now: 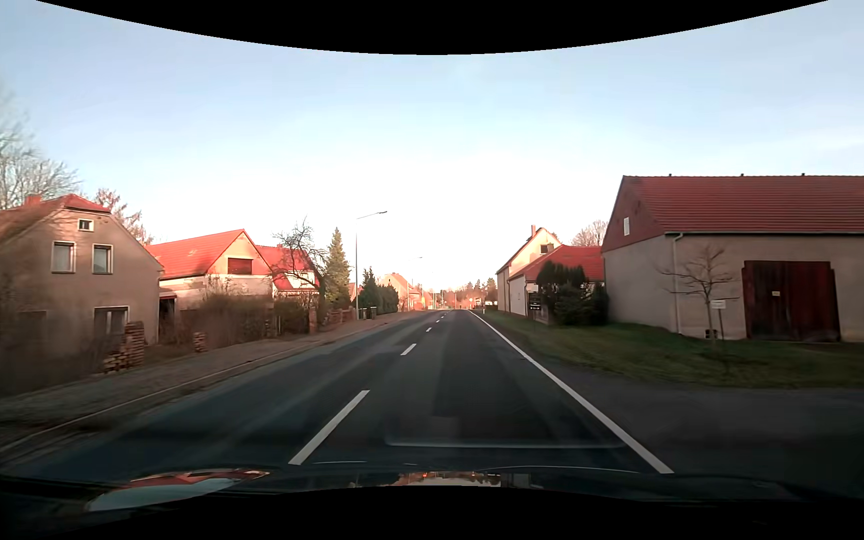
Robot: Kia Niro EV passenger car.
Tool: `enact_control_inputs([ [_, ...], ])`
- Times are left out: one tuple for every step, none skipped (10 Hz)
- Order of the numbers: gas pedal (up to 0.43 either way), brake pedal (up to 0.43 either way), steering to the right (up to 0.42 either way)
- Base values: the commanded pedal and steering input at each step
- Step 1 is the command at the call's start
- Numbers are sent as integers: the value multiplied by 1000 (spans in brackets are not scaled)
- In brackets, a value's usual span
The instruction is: Follow the waypoints while adhering to traffic rules and regulations
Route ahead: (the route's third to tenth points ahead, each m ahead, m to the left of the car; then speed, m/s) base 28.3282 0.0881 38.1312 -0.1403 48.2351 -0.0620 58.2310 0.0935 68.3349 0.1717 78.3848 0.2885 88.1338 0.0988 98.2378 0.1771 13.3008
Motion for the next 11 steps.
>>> enact_control_inputs([
  [79,0,-1],
  [79,0,-2],
  [87,0,-2],
  [98,0,0],
  [98,0,1],
  [98,0,2],
  [118,0,2],
  [118,0,2],
  [118,0,3],
  [118,0,3],
  [118,0,2],
])
